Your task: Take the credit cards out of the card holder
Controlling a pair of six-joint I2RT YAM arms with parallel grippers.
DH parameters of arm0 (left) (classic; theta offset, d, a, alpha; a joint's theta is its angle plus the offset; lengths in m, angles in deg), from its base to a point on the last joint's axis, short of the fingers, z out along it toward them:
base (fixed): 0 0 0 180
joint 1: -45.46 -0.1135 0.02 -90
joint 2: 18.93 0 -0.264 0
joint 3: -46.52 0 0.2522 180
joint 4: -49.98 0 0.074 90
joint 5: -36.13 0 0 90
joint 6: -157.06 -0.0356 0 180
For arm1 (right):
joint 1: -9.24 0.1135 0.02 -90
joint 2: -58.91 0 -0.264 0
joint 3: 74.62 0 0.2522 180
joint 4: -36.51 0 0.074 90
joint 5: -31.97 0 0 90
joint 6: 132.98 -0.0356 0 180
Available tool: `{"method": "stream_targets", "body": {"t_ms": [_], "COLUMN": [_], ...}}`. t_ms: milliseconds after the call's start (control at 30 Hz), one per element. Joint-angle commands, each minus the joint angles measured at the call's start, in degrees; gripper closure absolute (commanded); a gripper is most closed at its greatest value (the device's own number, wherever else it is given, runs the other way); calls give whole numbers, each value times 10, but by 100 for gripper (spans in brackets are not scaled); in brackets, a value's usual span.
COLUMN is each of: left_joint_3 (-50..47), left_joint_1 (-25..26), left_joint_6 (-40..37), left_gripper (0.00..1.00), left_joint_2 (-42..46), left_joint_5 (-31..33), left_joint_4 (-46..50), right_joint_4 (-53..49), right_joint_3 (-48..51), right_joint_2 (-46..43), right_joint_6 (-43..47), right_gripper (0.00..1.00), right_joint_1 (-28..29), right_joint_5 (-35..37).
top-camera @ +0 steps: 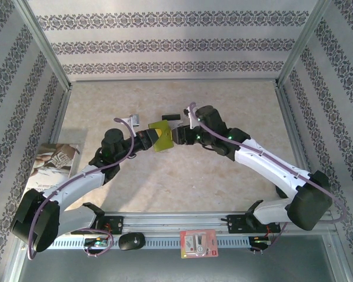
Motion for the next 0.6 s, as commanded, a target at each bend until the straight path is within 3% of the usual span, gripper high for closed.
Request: {"method": "stream_targets", "body": {"t_ms": [0, 267, 567], "left_joint_3": [33, 67, 58], "left_joint_1": [12, 17, 18], "left_joint_6": [-22, -6, 15], "left_gripper": [100, 100, 100], "left_joint_2": [16, 25, 36], "left_joint_5": [60, 82, 76], "left_joint_4": [130, 202, 192], "right_joint_4": [-18, -24, -23], "right_joint_3": [-13, -55, -77], "right_joint_2": [15, 69, 116], "right_joint_6": [46, 69, 72], "right_gripper": [42, 41, 40], "right_joint_1": [20, 56, 58], "right_joint_5": [42, 20, -18]}}
